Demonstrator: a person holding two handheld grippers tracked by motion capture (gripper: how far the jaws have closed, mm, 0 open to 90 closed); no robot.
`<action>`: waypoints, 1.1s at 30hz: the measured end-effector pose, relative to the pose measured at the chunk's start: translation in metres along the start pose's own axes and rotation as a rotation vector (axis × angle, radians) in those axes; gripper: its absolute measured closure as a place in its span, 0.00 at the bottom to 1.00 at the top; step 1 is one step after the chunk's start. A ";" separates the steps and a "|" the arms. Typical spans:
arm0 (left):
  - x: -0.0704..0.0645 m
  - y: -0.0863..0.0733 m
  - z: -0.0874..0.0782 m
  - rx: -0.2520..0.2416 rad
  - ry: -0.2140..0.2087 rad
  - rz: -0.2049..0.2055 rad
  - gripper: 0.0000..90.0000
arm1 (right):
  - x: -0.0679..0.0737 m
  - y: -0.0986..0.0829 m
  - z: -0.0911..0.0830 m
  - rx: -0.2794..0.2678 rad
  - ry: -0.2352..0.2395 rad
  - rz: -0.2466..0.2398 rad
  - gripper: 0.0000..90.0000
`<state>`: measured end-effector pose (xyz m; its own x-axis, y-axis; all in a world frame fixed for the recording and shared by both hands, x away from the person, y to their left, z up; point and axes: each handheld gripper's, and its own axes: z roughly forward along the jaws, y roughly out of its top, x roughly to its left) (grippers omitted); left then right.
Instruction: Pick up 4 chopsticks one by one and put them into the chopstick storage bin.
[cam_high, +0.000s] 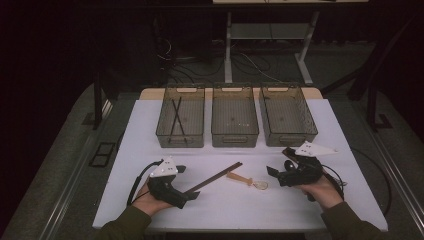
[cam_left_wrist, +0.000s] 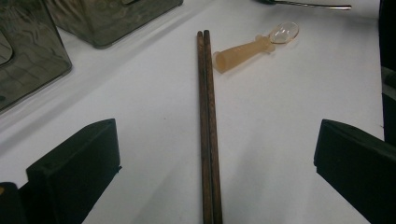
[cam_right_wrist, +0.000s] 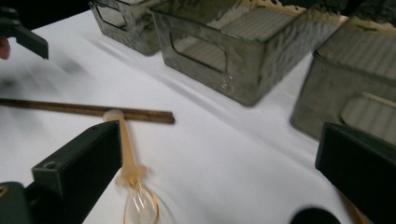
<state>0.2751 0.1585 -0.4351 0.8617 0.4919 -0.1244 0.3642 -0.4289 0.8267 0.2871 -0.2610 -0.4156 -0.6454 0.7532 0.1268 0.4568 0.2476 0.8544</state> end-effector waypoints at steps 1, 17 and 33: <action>0.000 0.000 0.000 -0.001 0.002 -0.001 0.00 | -0.001 -0.004 -0.002 0.002 -0.003 -0.004 0.00; 0.008 0.006 -0.001 0.005 0.052 -0.007 0.08 | -0.002 -0.047 -0.024 0.053 -0.027 0.009 0.00; 0.013 0.024 0.015 0.045 0.053 -0.015 0.48 | -0.002 -0.046 -0.023 0.041 -0.038 0.015 0.00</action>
<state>0.3006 0.1433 -0.4251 0.8366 0.5375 -0.1061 0.3933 -0.4544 0.7993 0.2532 -0.2875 -0.4431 -0.6150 0.7794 0.1198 0.4913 0.2599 0.8313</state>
